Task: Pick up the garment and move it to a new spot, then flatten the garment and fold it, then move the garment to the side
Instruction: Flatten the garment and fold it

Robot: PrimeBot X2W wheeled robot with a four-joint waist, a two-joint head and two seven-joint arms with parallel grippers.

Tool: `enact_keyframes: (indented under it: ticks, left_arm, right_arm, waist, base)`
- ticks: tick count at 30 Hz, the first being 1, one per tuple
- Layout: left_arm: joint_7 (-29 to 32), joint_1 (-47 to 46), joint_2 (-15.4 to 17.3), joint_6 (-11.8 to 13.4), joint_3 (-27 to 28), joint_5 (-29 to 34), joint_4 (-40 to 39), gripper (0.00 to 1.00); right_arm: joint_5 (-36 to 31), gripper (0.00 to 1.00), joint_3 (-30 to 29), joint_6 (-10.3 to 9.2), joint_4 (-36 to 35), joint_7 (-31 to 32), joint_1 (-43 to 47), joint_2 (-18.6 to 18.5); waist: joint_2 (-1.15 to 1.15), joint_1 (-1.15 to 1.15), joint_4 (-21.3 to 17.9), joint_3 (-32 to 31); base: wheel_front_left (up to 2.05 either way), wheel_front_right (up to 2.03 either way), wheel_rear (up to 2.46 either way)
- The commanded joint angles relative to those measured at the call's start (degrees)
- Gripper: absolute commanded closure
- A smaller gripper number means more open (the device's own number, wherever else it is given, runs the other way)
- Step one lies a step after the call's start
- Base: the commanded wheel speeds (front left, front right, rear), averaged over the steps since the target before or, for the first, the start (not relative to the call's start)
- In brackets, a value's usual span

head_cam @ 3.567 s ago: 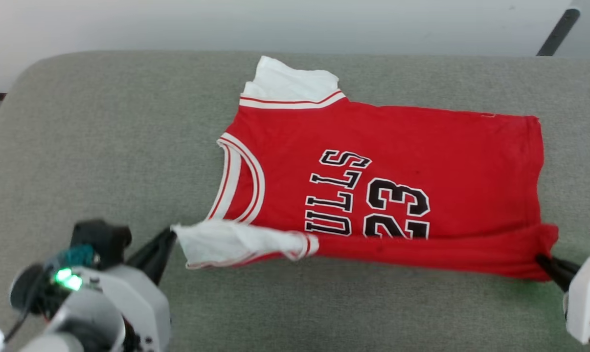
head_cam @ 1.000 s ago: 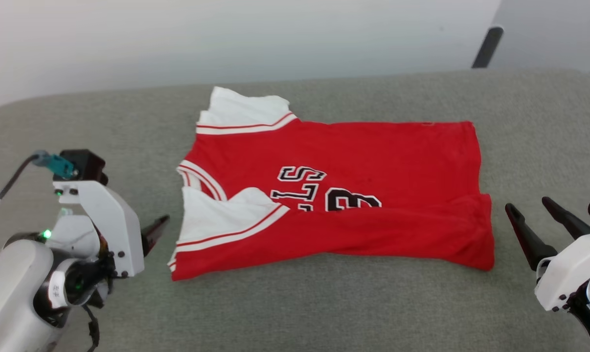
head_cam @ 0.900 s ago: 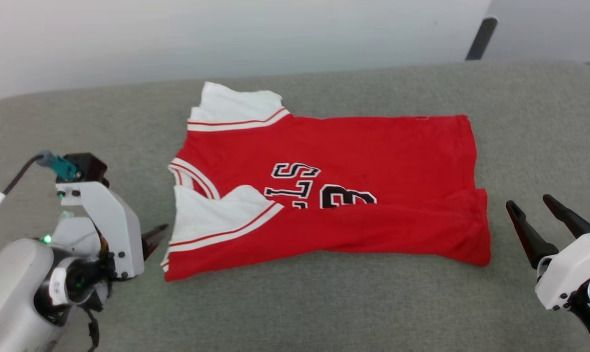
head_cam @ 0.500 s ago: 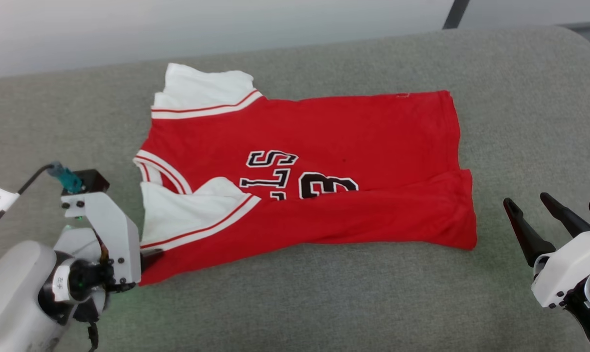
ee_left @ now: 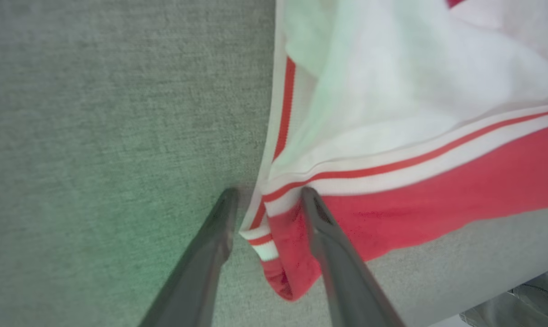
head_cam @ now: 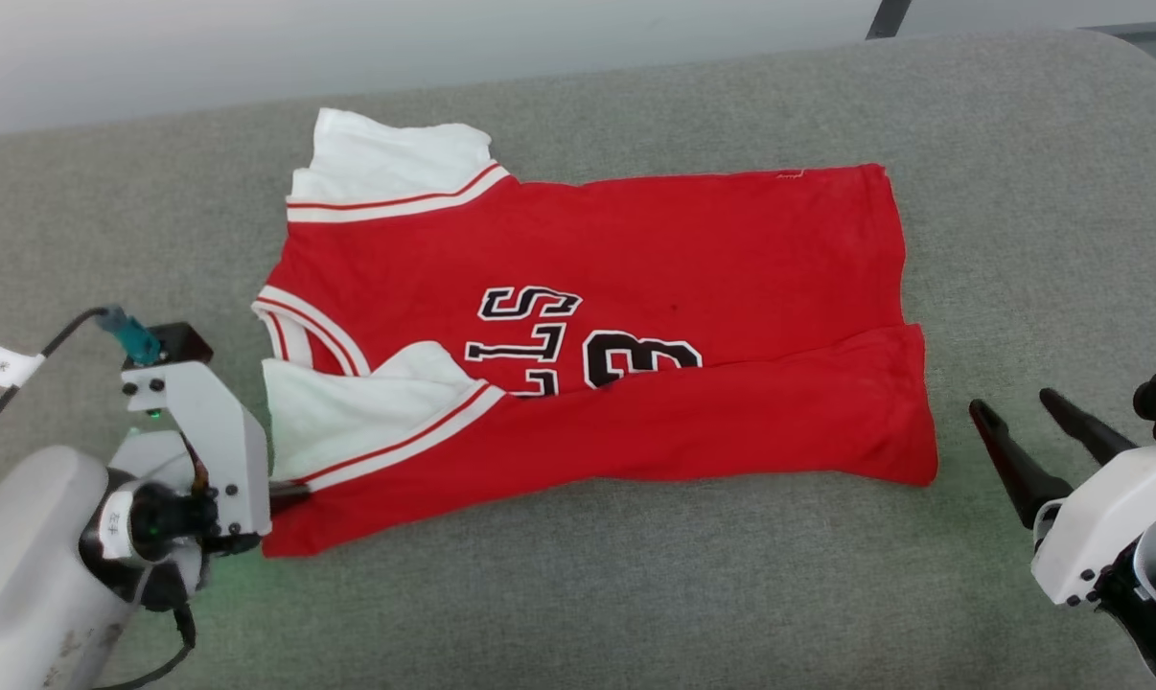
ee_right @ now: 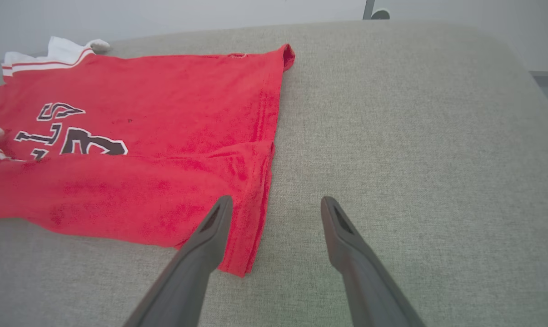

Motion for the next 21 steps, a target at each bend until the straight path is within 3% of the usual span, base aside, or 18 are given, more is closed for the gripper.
enact_keyframes:
  ticks: [1,11,21]
  left_arm:
    - [1.05,2.14,-1.44,-0.23,-2.02,-0.31,1.87,1.0]
    - [-0.42,0.3,-3.85,-2.03,-2.74,0.36,3.58,1.0]
    - [-1.23,-2.47,-6.62,-3.06,-3.73,1.3,5.23,1.0]
  right_arm:
    - [0.61,0.0,0.11,-0.06,0.04,1.13,0.02,-0.1]
    - [2.16,0.0,2.32,-0.06,2.22,13.29,-3.01,-1.74]
    - [0.85,0.0,3.25,-0.06,10.16,18.45,-9.82,-1.12]
  waist:
    - [0.0,0.0,0.3,-0.14]
    - [0.0,0.0,2.57,0.14]
    - [0.0,0.0,5.25,1.6]
  base:
    - [0.0,0.0,0.0]
    - [0.0,0.0,0.0]
    - [0.0,0.0,0.0]
